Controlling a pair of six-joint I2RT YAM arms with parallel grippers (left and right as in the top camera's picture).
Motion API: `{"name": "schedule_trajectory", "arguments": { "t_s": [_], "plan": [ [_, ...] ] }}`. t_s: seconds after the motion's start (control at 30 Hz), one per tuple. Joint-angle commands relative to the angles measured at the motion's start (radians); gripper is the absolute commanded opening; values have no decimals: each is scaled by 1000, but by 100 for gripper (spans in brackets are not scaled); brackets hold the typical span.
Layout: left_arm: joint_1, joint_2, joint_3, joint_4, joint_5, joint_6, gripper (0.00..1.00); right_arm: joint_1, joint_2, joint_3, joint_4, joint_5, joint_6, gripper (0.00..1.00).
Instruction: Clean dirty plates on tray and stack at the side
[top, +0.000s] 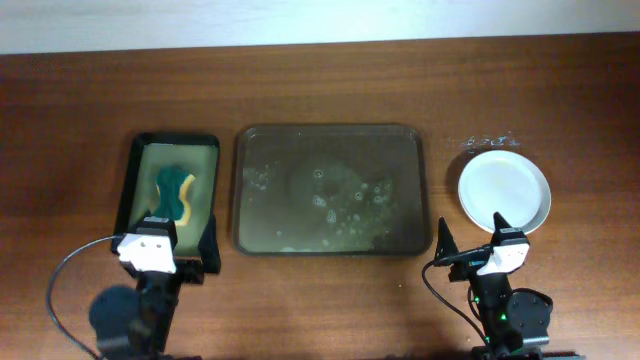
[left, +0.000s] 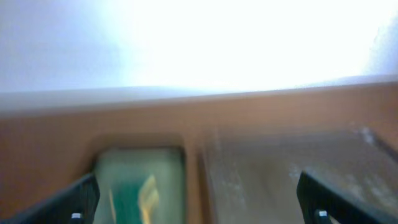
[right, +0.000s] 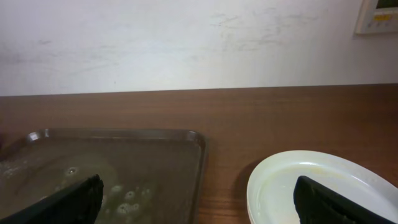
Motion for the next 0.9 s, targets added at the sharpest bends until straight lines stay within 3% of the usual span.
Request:
{"name": "schedule_trajectory", "arguments": {
  "t_s": [0.0,0.1,0.27,0.4,0.87],
  "plan": [
    [-55,-151,-181,225,-34,203,99,8,-6,-7,-1,-16,3,98],
    [-55,-227,-291,332,-103,203,99,8,-6,-7,-1,-16,3,98],
    [-55,-305,-410,317,-165,203,100,8,-6,-7,-1,-16,3,98],
    [-55,-305,-410,190,-190,203,100,8,-6,-7,-1,-16,3,98],
    [-55,-304,-410,183,-194,202,99,8,-6,-7,-1,-16,3,98]
  ]
}}
